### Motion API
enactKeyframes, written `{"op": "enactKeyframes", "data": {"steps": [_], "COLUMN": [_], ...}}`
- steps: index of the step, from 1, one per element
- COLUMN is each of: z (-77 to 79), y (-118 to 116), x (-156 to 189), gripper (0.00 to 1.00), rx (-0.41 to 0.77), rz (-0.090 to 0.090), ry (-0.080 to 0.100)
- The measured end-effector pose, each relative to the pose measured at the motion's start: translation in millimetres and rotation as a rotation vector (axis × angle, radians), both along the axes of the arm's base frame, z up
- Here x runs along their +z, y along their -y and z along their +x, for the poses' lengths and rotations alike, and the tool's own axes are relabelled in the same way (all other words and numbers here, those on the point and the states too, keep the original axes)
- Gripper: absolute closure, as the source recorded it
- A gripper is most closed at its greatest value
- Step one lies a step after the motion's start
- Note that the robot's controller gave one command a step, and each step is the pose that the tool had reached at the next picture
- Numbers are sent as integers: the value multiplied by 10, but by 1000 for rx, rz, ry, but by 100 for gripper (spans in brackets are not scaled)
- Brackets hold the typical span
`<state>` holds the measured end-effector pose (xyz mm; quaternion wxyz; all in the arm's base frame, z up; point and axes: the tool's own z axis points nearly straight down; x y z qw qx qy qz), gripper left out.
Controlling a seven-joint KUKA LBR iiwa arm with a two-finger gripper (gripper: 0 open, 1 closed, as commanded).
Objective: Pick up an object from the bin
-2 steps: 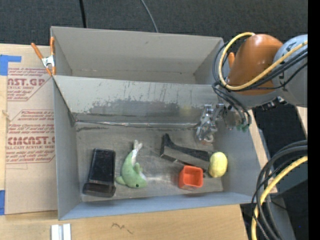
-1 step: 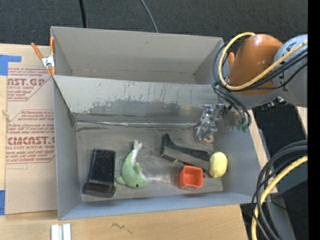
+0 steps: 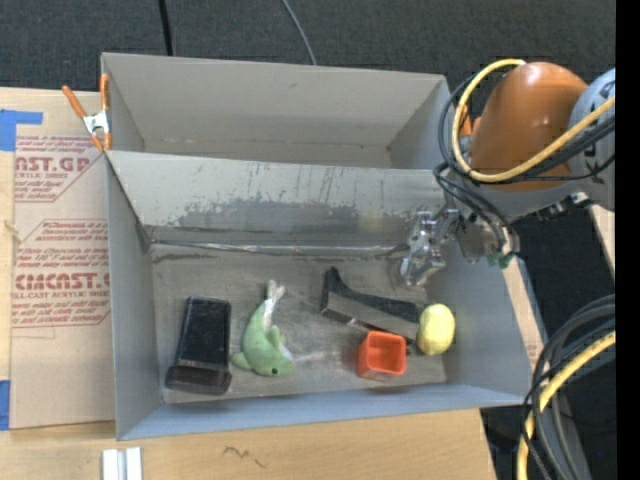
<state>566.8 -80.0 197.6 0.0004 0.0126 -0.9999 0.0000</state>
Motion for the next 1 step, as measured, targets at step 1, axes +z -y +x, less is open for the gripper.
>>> {"op": "enactKeyframes", "data": {"steps": [1], "z": [116], "y": [26], "x": [-70], "gripper": [100], "rx": [-4], "rz": [-1], "ry": [10]}}
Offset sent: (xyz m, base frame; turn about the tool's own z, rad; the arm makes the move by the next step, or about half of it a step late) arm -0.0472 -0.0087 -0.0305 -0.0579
